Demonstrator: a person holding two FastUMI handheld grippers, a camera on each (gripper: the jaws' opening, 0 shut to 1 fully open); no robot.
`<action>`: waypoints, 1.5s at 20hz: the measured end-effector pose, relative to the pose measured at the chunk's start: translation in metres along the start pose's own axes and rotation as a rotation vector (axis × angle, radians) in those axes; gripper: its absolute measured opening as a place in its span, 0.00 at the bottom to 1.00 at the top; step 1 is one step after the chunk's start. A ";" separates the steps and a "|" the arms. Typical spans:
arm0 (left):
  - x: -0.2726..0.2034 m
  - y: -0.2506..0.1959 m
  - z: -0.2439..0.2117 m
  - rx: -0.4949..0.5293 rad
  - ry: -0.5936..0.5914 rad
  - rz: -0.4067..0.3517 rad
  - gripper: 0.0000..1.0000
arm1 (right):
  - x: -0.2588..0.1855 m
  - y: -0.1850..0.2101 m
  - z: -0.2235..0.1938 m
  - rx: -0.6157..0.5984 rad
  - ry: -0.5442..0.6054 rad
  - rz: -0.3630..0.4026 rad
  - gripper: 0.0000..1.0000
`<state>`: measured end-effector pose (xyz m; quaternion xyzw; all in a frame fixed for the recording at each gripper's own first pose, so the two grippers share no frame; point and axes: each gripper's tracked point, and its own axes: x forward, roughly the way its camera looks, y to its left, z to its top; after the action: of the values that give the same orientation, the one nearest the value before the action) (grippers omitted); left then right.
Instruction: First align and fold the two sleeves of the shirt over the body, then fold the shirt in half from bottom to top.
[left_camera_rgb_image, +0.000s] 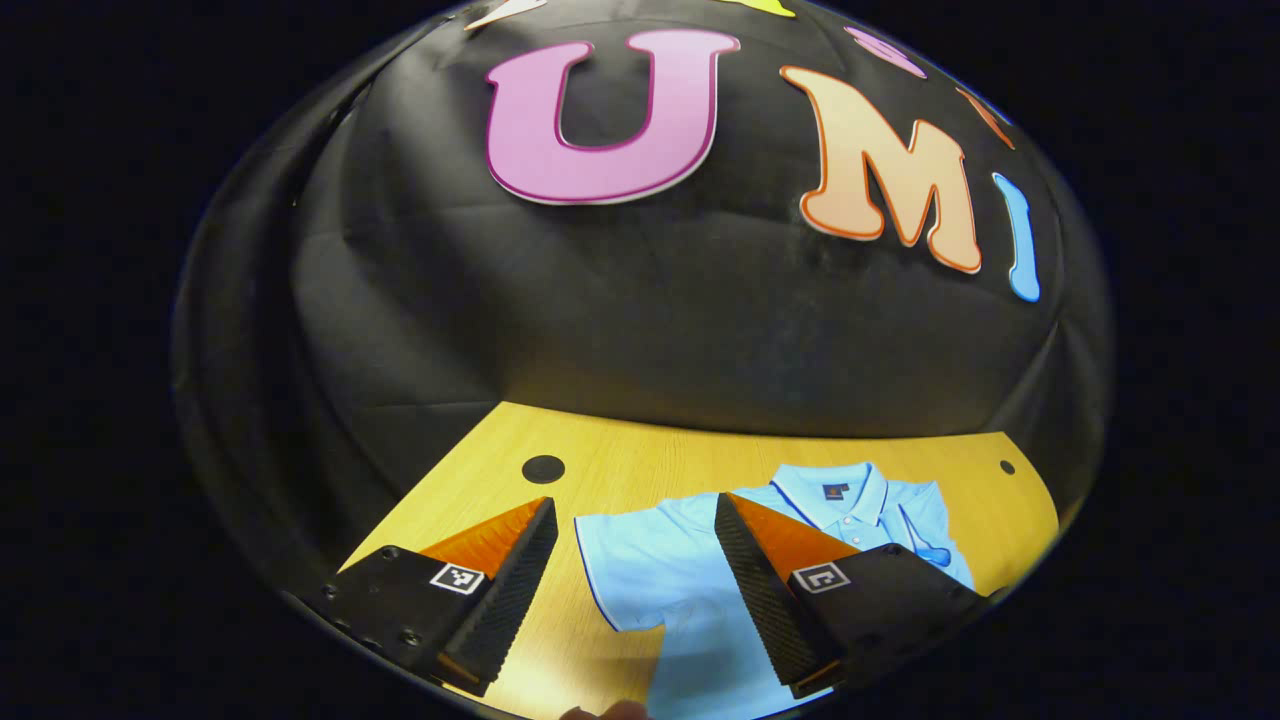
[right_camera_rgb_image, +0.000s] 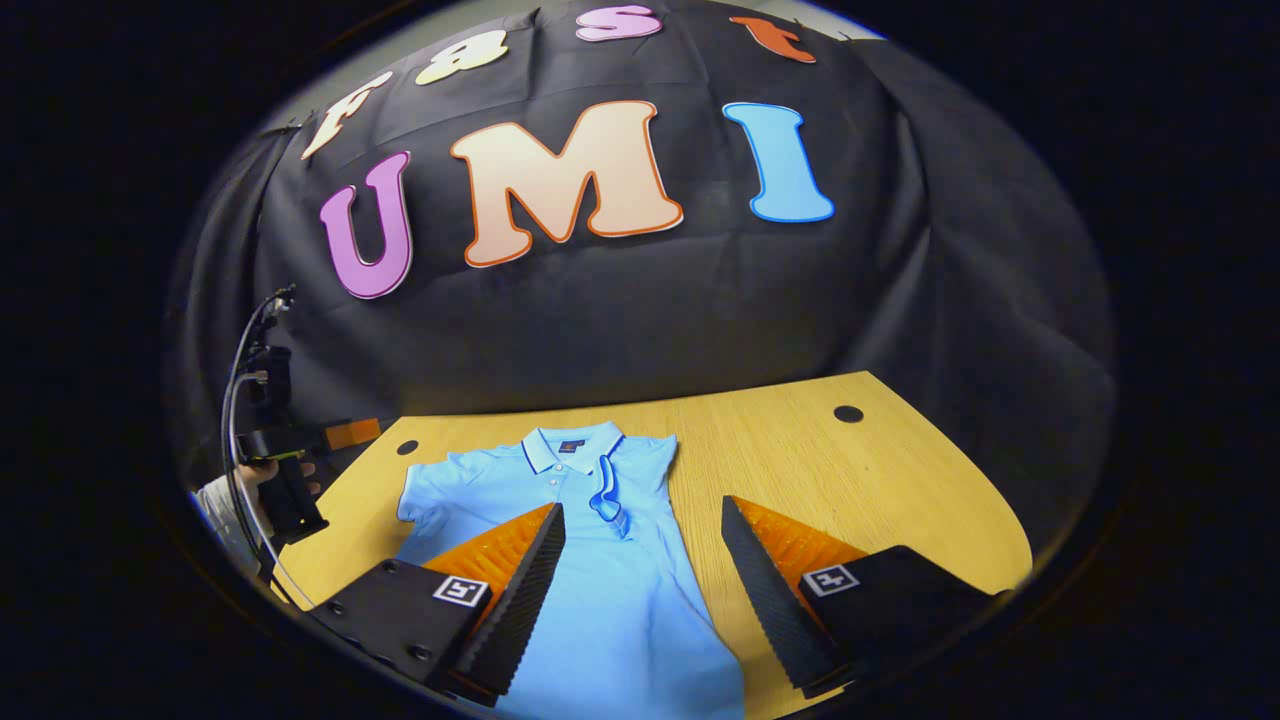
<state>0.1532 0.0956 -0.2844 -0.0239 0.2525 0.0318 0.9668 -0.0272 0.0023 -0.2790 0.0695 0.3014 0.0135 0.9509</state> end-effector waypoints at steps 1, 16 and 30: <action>0.014 0.001 -0.008 -0.011 0.020 -0.001 0.95 | -0.005 0.002 -0.007 -0.003 0.010 -0.019 0.98; 0.085 0.031 -0.104 -0.089 0.282 0.106 0.96 | -0.039 0.006 -0.045 -0.055 0.122 -0.132 0.94; 0.083 0.008 -0.092 -0.070 0.276 0.079 0.00 | -0.036 0.005 -0.053 -0.037 0.129 -0.094 0.98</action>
<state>0.1802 0.1024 -0.4052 -0.0516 0.3826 0.0749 0.9194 -0.0874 0.0112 -0.3009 0.0366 0.3646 -0.0211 0.9302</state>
